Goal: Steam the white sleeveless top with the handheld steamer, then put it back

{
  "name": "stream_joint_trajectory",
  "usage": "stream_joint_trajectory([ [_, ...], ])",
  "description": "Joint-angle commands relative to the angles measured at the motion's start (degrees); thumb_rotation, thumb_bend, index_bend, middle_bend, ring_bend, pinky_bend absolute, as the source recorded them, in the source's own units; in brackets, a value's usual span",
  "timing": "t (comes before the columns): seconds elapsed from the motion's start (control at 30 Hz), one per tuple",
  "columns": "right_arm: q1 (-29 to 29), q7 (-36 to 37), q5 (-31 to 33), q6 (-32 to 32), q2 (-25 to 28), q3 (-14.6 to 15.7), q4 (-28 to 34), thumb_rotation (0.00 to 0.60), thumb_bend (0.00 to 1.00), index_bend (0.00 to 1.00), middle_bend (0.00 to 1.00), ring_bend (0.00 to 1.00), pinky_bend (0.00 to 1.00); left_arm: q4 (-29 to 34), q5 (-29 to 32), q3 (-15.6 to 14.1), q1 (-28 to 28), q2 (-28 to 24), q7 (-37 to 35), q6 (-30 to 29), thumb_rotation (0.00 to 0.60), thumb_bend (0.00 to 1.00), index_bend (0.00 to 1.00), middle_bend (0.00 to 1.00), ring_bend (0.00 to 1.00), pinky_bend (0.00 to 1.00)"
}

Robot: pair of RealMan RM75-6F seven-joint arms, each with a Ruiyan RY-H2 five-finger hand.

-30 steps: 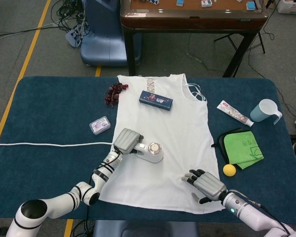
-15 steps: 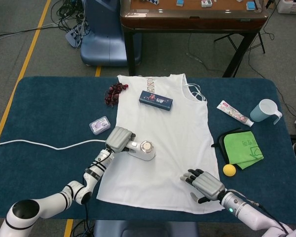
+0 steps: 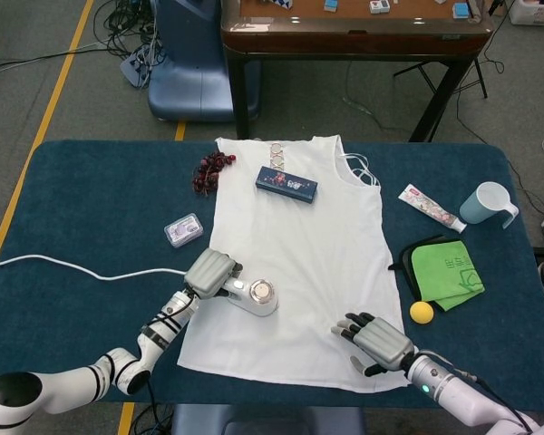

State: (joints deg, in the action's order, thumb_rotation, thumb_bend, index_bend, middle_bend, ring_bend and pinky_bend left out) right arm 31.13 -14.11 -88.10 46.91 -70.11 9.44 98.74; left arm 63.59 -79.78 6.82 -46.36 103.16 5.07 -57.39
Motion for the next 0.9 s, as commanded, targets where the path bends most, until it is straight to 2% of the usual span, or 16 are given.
stream_joint_trajectory([
  [0.03, -0.09, -0.01, -0.07, 0.08, 0.04, 0.09, 0.03, 0.364, 0.57, 0.10, 0.14, 0.07, 0.14, 1.11, -0.80, -0.85, 0.84, -0.80, 0.71, -0.86, 0.600, 0.20, 0.81, 0.75, 0.62, 0.64],
  [0.23, -0.19, 0.02, -0.05, 0.14, 0.13, 0.15, 0.06, 0.362, 0.57, 0.10, 0.14, 0.07, 0.14, -0.76, -1.87, -0.80, 0.76, 0.21, 0.39, -1.48, 0.600, 0.20, 0.81, 0.75, 0.61, 0.64],
  [0.53, -0.54, -0.38, 0.28, 0.52, 0.39, 0.12, 0.40, 0.363, 0.57, 0.10, 0.14, 0.07, 0.14, -8.87, -2.84, 0.38, -1.22, 3.79, -2.40, -0.64, 0.600, 0.20, 0.81, 0.75, 0.61, 0.64],
  [0.9, -0.74, -0.89, 0.96, 0.55, 0.57, -0.06, 0.89, 0.363, 0.57, 0.10, 0.14, 0.07, 0.14, -17.98, -1.88, 3.57, -5.12, 8.03, -5.07, 1.50, 0.600, 0.20, 0.81, 0.75, 0.61, 0.64],
])
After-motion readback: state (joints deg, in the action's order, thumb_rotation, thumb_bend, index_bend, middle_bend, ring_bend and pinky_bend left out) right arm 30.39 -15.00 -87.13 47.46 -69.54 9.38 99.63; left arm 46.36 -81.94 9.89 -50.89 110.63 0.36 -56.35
